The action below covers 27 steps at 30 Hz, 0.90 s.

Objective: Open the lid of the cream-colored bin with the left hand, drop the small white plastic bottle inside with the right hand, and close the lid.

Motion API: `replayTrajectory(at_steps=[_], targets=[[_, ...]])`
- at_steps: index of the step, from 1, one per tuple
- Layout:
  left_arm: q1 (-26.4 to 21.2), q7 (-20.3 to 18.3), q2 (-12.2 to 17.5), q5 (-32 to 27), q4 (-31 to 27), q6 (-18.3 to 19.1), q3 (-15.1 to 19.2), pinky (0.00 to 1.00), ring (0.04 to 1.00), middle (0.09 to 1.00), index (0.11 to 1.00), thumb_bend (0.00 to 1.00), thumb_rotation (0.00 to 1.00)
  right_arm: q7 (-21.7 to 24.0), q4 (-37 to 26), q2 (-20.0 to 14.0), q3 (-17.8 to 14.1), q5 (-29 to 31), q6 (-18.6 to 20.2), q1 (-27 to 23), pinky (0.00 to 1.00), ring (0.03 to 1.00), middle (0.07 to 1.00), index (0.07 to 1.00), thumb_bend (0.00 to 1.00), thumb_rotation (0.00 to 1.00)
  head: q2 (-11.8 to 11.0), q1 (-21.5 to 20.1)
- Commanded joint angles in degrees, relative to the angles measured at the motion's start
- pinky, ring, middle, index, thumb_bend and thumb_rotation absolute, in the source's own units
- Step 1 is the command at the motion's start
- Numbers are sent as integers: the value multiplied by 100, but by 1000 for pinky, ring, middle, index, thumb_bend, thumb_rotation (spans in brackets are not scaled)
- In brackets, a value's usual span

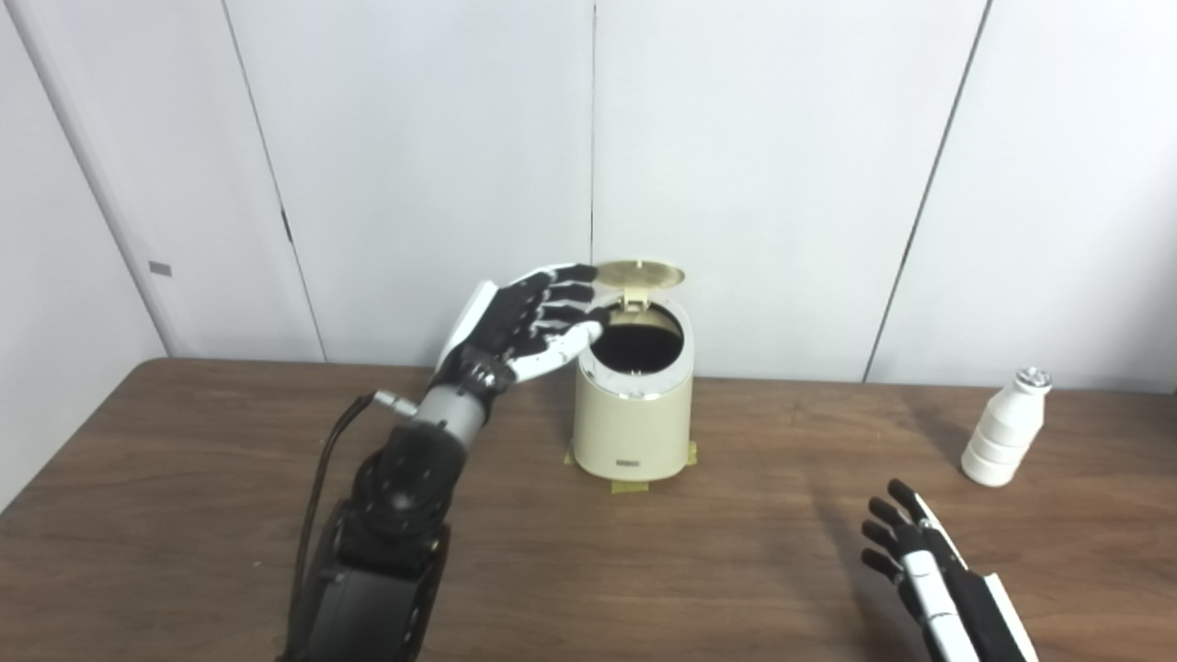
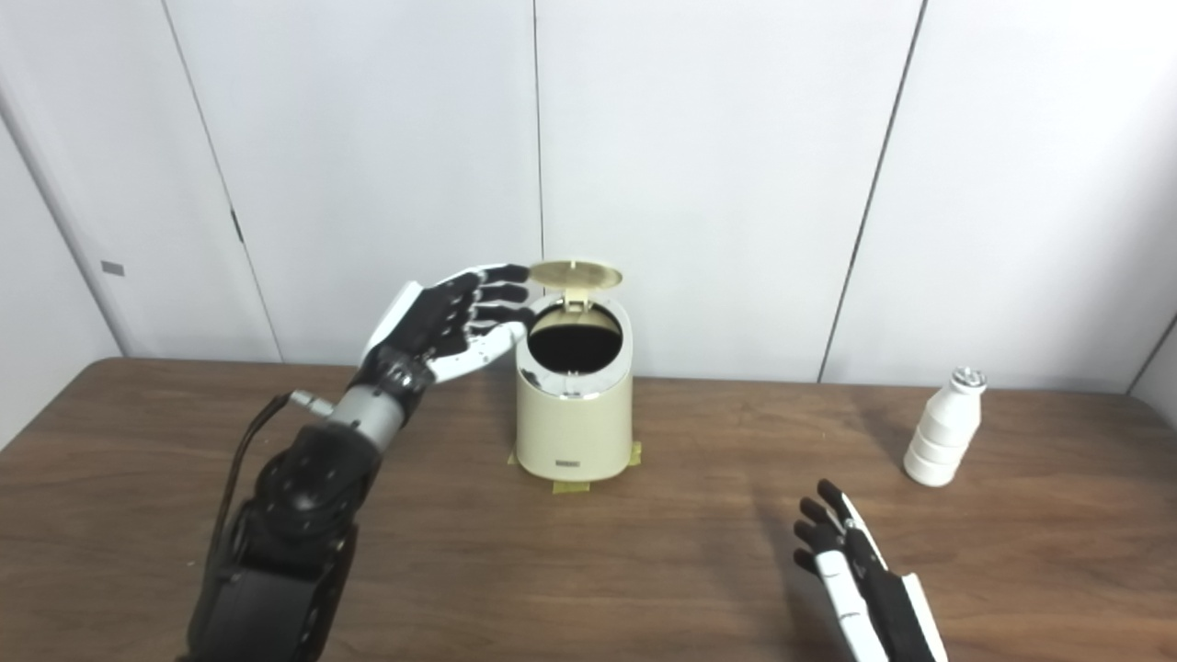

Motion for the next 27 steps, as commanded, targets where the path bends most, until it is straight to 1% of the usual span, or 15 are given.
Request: replayTrajectory(at_steps=[1, 3, 5, 6, 8, 10, 11, 12, 14, 15, 18, 21, 22, 23, 27], targets=[[27, 77, -49, -148, -388, -78, 71, 706, 765, 799, 862, 434, 451, -23, -276, 28, -64, -83, -79, -99, 807, 868, 895, 919, 503, 673, 2, -10], [297, 98, -84, -253, -635, -7, 116, 721, 766, 802, 870, 430, 489, -22, -320, -10, -112, -101, -38, -108, 803, 875, 898, 917, 527, 585, 21, -21], [572, 106, -88, -332, -820, -16, 126, 719, 757, 799, 873, 446, 464, -11, -323, -98, -174, -146, -36, -153, 777, 865, 891, 908, 561, 525, 31, -14], [692, 115, -81, -343, -880, -40, 117, 711, 753, 800, 877, 463, 451, 9, -299, -158, -198, -175, -77, -175, 743, 852, 886, 904, 585, 501, 31, -14], [956, 143, -54, -282, -1007, -80, 69, 693, 744, 800, 875, 505, 445, 62, -206, -291, -267, -196, -233, -210, 717, 849, 887, 906, 620, 468, 39, -20], [1184, 163, -47, -226, -1150, -66, 28, 697, 759, 805, 873, 525, 422, 90, -121, -400, -328, -253, -379, -238, 703, 841, 882, 903, 654, 412, 48, -44], [1304, 194, -72, -216, -1229, -42, 32, 723, 775, 811, 875, 530, 392, 101, -76, -464, -356, -302, -439, -253, 714, 843, 881, 903, 663, 388, 48, -44], [1413, 222, -91, -215, -1291, -37, 40, 748, 791, 816, 875, 549, 369, 112, -44, -517, -386, -322, -487, -266, 752, 850, 881, 904, 681, 369, 48, -44], [1605, 267, -102, -227, -1368, -50, 75, 765, 804, 824, 877, 560, 357, 101, 22, -616, -449, -383, -575, -285, 806, 863, 884, 906, 694, 333, 63, -125], [1682, 279, -98, -247, -1383, -60, 100, 770, 810, 833, 880, 567, 354, 61, 29, -642, -484, -440, -559, -291, 817, 862, 882, 906, 710, 318, 66, -139], [1844, 315, -24, -225, -1384, -66, 134, 752, 806, 832, 876, 592, 349, -28, -139, -649, -577, -608, -283, -322, 778, 834, 867, 893, 774, 358, 74, -239], [1945, 321, 57, -261, -1363, -124, 186, 753, 800, 837, 882, 611, 334, -66, -357, -626, -652, -719, -120, -374, 698, 789, 842, 868, 806, 352, 84, -377], [1970, 316, 84, -286, -1360, -123, 210, 753, 799, 837, 882, 613, 330, -54, -415, -645, -694, -699, -93, -386, 688, 782, 838, 863, 810, 352, 92, -445], [1990, 311, 110, -310, -1354, -120, 230, 756, 796, 840, 888, 627, 312, -47, -464, -662, -735, -692, -52, -395, 669, 779, 840, 860, 791, 328, 97, -488], [2026, 288, 220, -309, -1295, -186, 238, 756, 796, 842, 893, 646, 299, -16, -531, -752, -881, -726, 6, -414, 673, 789, 857, 874, 774, 319, 114, -529]])
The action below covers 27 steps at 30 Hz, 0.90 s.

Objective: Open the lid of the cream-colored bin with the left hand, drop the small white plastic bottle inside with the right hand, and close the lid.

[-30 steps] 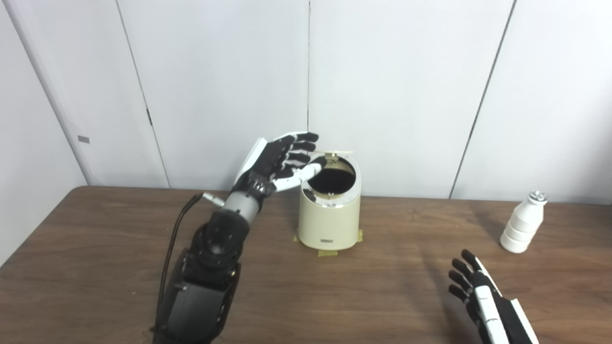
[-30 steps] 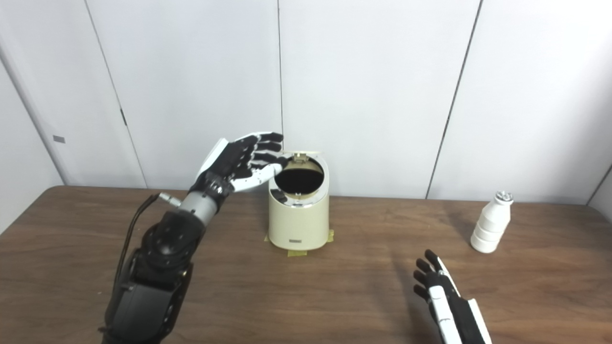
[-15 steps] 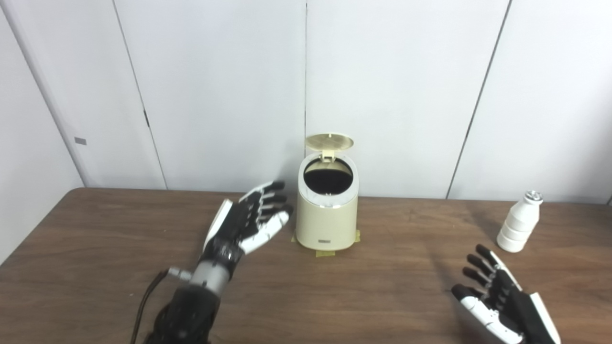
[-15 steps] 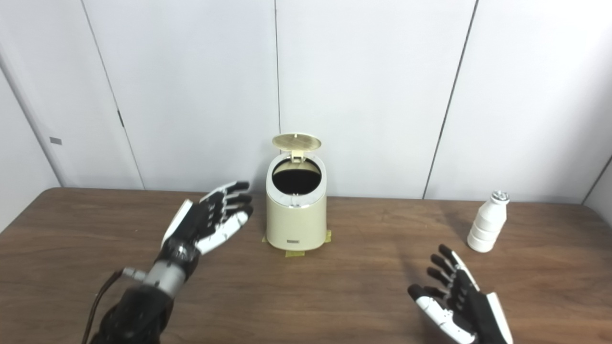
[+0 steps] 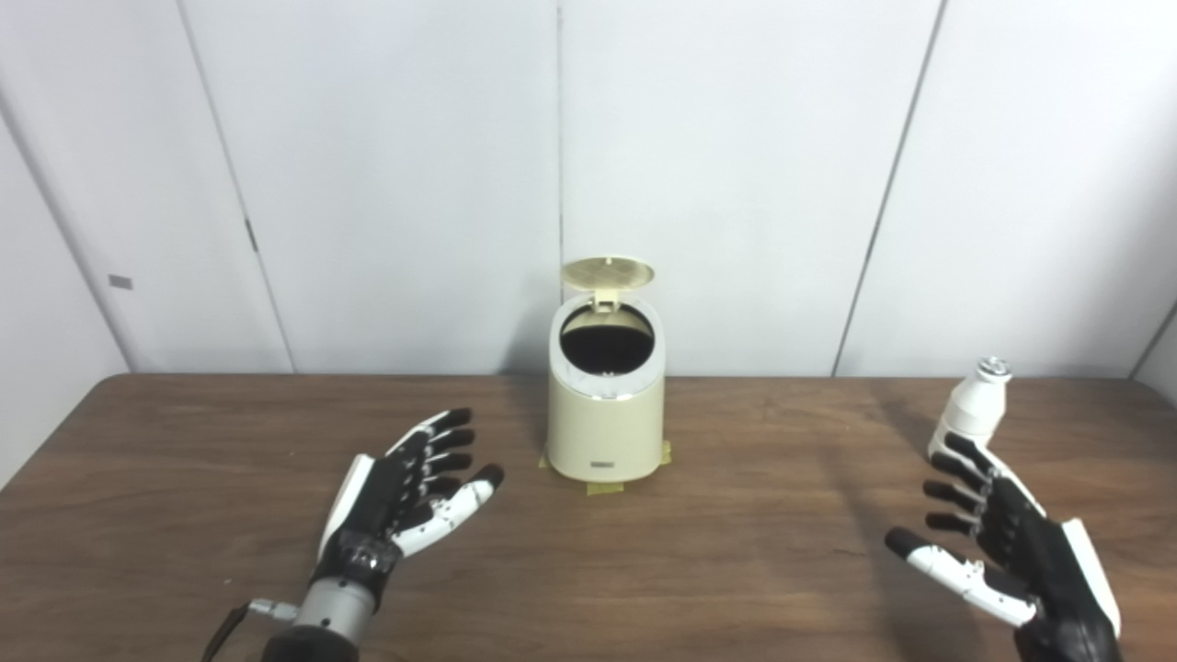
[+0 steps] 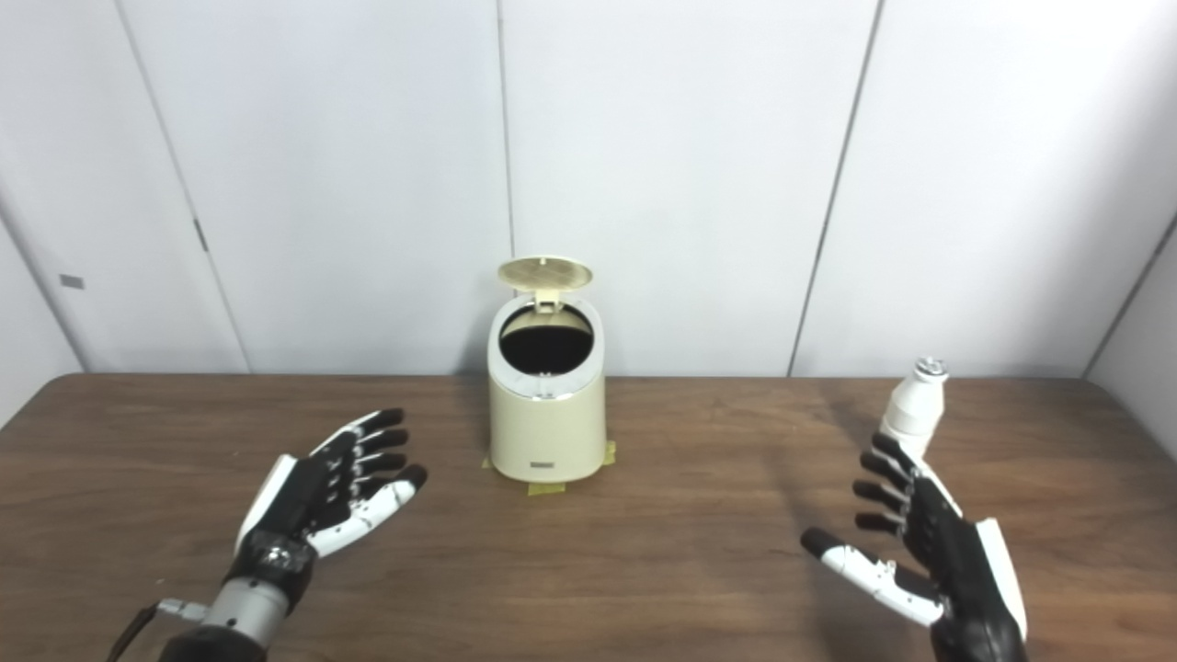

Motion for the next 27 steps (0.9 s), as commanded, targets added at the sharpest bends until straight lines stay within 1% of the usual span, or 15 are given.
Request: replayTrajectory(at_steps=[1, 4, 7, 10, 11, 12, 14, 17, 21, 23, 25, 27], targets=[[-130, 35, 92, -7, -92, -235, 2, 759, 798, 843, 895, 654, 298, -32, -231, -146, -157, -52, 39, -132, 676, 790, 855, 872, 783, 325, 13, -45], [-141, 46, 152, 4, -44, -240, -5, 776, 805, 847, 899, 683, 294, -72, -255, -117, -376, 140, 182, -164, 704, 795, 849, 864, 806, 310, 25, -209], [-160, 76, 180, 37, -42, -197, 0, 797, 800, 840, 899, 708, 295, -147, -252, -100, -502, 60, 245, -228, 691, 772, 839, 850, 807, 287, 27, -420], [-168, 50, 224, -43, -23, -175, 59, 777, 792, 840, 899, 714, 288, -223, -316, -69, -572, -3, 395, -328, 682, 776, 844, 861, 782, 243, 36, -656], [-171, 39, 235, -89, -19, -165, 91, 765, 789, 840, 899, 715, 279, -256, -336, -78, -566, -88, 456, -360, 680, 779, 849, 863, 778, 226, 37, -749], [-173, 31, 249, -113, -17, -157, 111, 760, 789, 841, 899, 713, 269, -279, -349, -97, -558, -174, 503, -386, 687, 782, 852, 864, 773, 227, 40, -771], [-175, 17, 307, -140, -18, -150, 140, 766, 791, 843, 898, 708, 264, -318, -386, -95, -555, -296, 601, -436, 715, 793, 858, 865, 766, 229, 45, -950], [-177, 9, 389, -182, -23, -135, 181, 788, 793, 844, 901, 704, 258, -385, -330, -57, -635, -337, 634, -504, 733, 810, 861, 870, 809, 263, 45, -1116], [-167, -25, 478, -276, -2, -126, 241, 822, 806, 854, 908, 690, 217, -533, -182, -27, -686, -486, 665, -588, 770, 832, 861, 870, 795, 209, 44, -1247], [-180, -32, 547, -252, 23, -134, 237, 838, 809, 855, 909, 701, 216, -586, -38, -28, -701, -527, 630, -661, 780, 833, 863, 874, 775, 172, 56, -1334], [-189, -42, 609, -236, 52, -158, 235, 846, 808, 854, 907, 711, 210, -626, 101, -17, -738, -502, 656, -756, 765, 836, 861, 874, 775, 156, 66, -1391], [-195, -60, 651, -259, 65, -168, 252, 848, 809, 853, 907, 712, 200, -695, 254, -27, -745, -564, 682, -855, 783, 844, 860, 875, 784, 167, 71, -1428]])
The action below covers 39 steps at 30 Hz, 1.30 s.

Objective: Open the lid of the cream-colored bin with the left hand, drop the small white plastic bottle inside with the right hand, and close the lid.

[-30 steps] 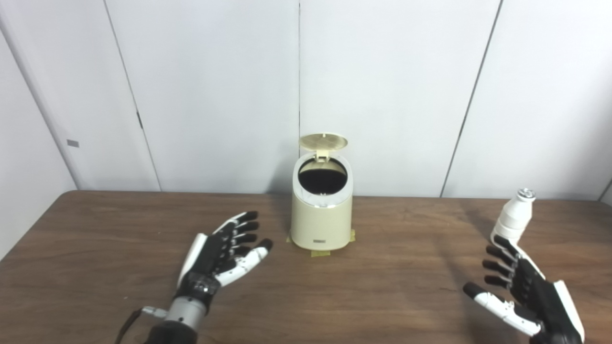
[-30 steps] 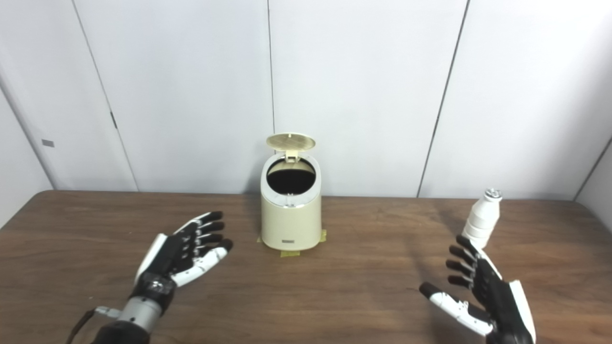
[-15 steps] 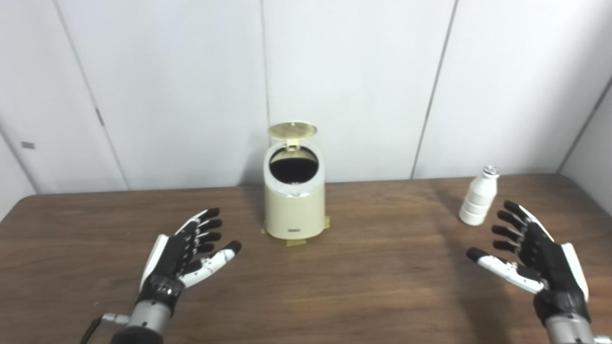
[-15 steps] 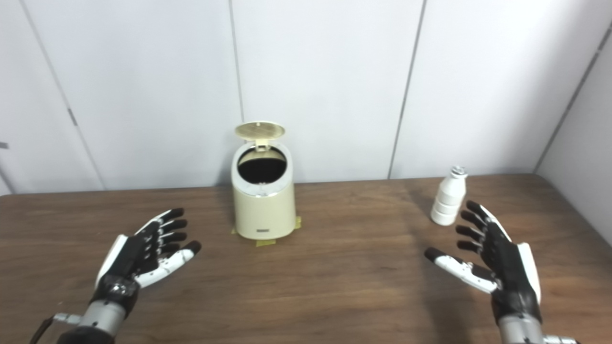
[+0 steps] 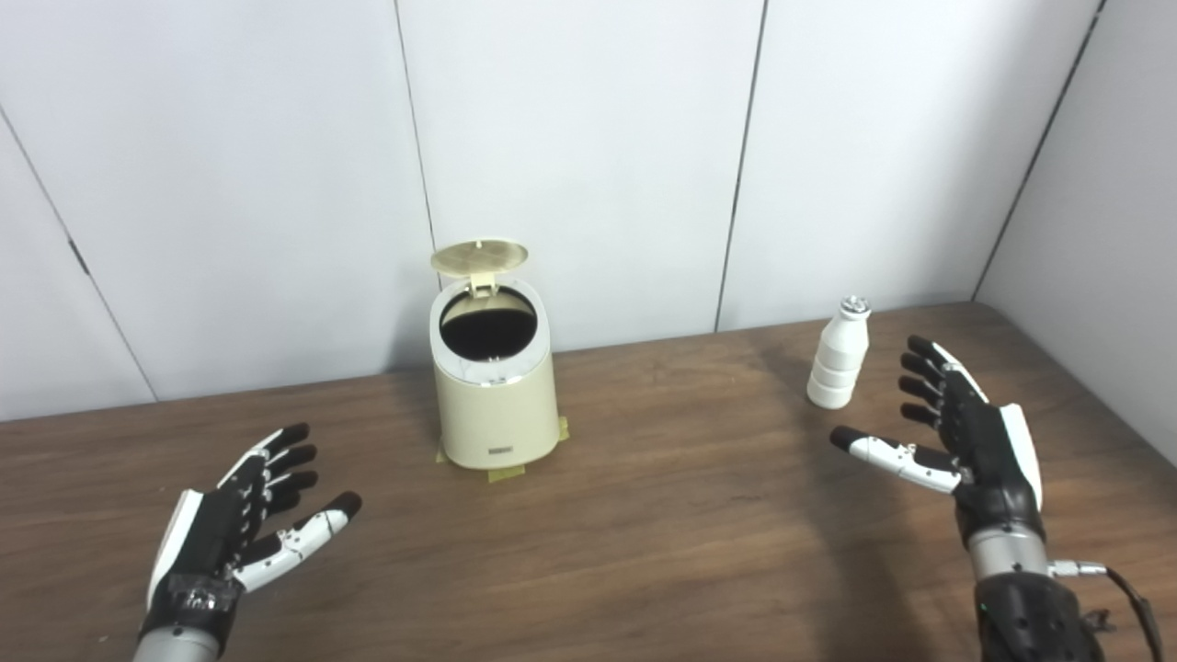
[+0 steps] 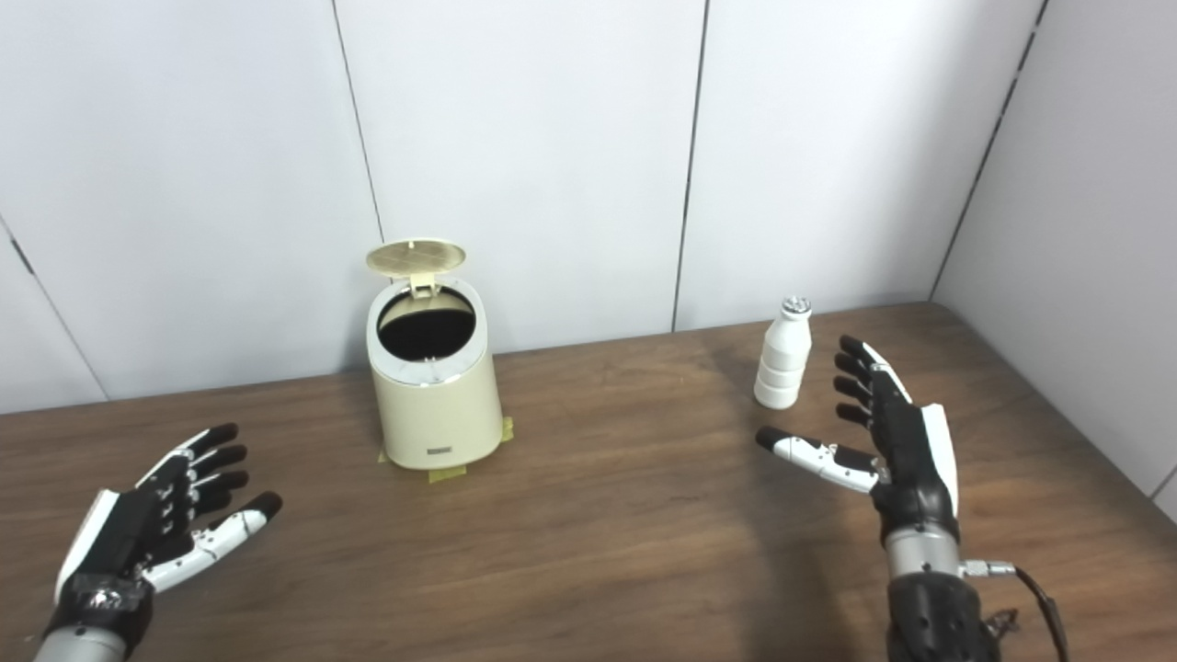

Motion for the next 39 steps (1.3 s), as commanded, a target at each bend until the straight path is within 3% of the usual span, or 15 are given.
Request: replayTrajectory(at_steps=[1, 6, 16, 23, 30, 39], targets=[[-221, -21, 141, -50, -44, -155, 51, 841, 807, 852, 905, 714, 193, -164, 44, -92, -67, -108, -158, -322, 765, 843, 861, 876, 794, 175, 4, -35], [-242, -76, 234, -205, -29, -163, 106, 855, 815, 862, 909, 713, 179, -428, 468, -90, -5, -344, -148, -571, 678, 821, 868, 876, 842, 214, 15, -114], [-241, -164, 349, -420, -89, -73, 250, 851, 818, 866, 918, 694, 134, -743, 1268, -214, 175, -797, -145, -1114, 791, 871, 894, 883, 853, 213, 58, -279], [-178, -199, 445, -538, -192, 29, 336, 864, 826, 873, 928, 681, 108, -890, 1717, -340, 268, -1034, 30, -1599, 774, 857, 882, 868, 852, 129, 89, -378], [-200, -258, 570, -612, -308, 106, 388, 846, 821, 863, 928, 658, 60, -1008, 2196, -392, 269, -1005, -107, -2002, 765, 863, 888, 865, 844, 70, 122, -553], [-206, -424, 707, -746, -457, 112, 466, 845, 814, 857, 922, 612, 2, -1063, 2572, -546, 314, -1104, 130, -2326, 767, 878, 900, 878, 843, 109, 170, -825]])
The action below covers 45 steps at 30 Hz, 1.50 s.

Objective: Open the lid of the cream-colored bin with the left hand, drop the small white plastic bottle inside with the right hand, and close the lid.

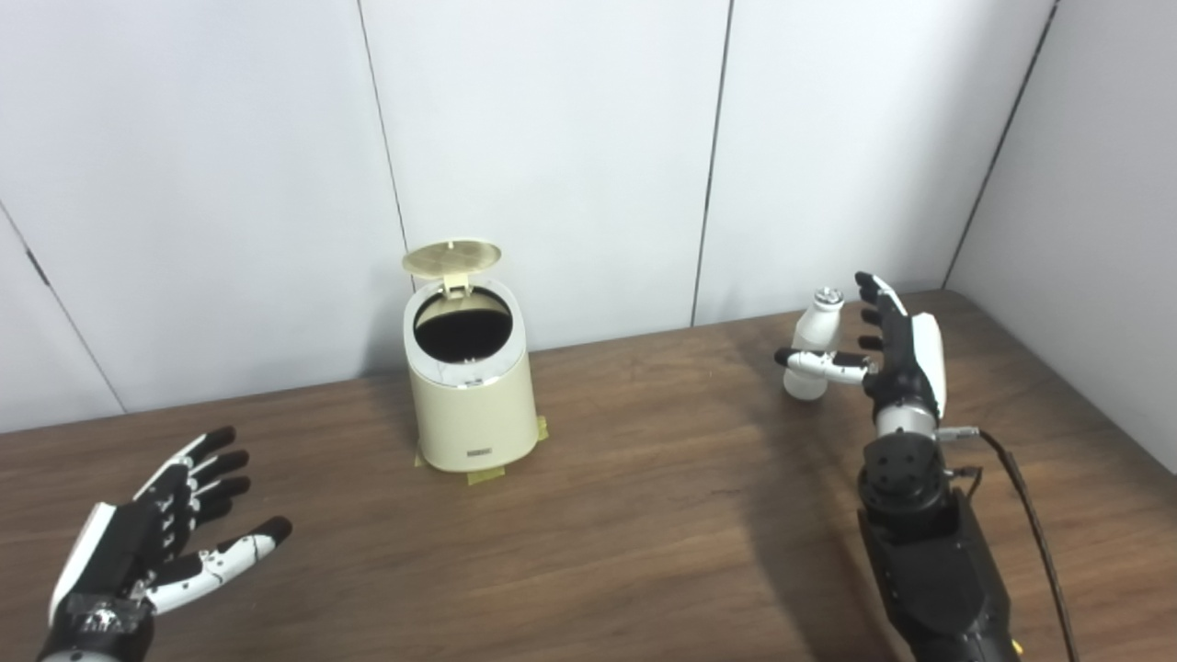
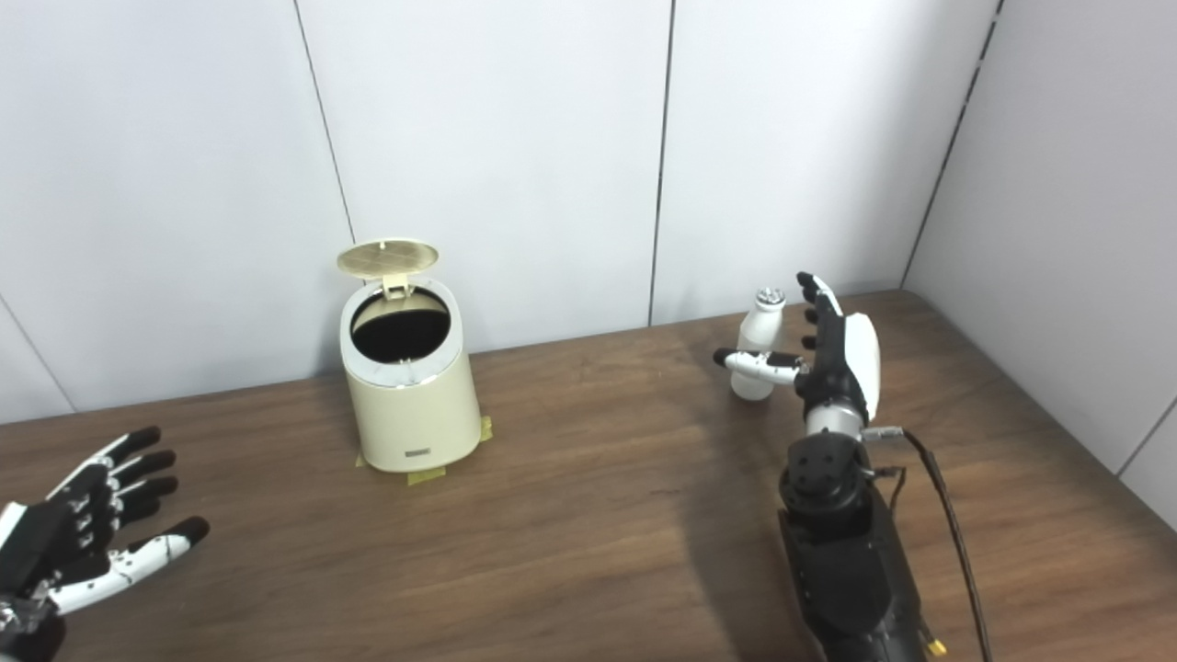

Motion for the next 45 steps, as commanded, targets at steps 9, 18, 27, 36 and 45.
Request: replayTrajectory(at_steps=[9, 18, 27, 36, 45], targets=[[-231, -62, 176, -58, -201, -5, 48, 835, 801, 847, 911, 606, 0, -246, 389, -429, 35, -207, -120, -458, 756, 866, 891, 874, 859, 96, 41, -137], [-256, -87, 195, -76, -243, -5, 53, 805, 794, 845, 913, 607, 0, -233, 656, -606, 72, -110, -245, -504, 709, 837, 887, 863, 859, 63, 59, -185], [-241, -115, 209, -127, -242, -5, 56, 794, 797, 847, 908, 606, 0, -172, 695, -639, 169, -129, -73, -513, 647, 797, 867, 854, 868, 60, 77, -227], [-226, -128, 177, -25, -312, -4, 15, 814, 810, 851, 912, 594, 0, 1, 750, -764, 519, -314, 66, -524, 621, 765, 828, 833, 866, 85, 113, -200], [-174, -104, 89, -24, -326, -5, -13, 766, 793, 841, 902, 591, 0, -29, 831, -728, 597, -265, 26, -529, 614, 740, 804, 816, 847, 54, 143, -233]])
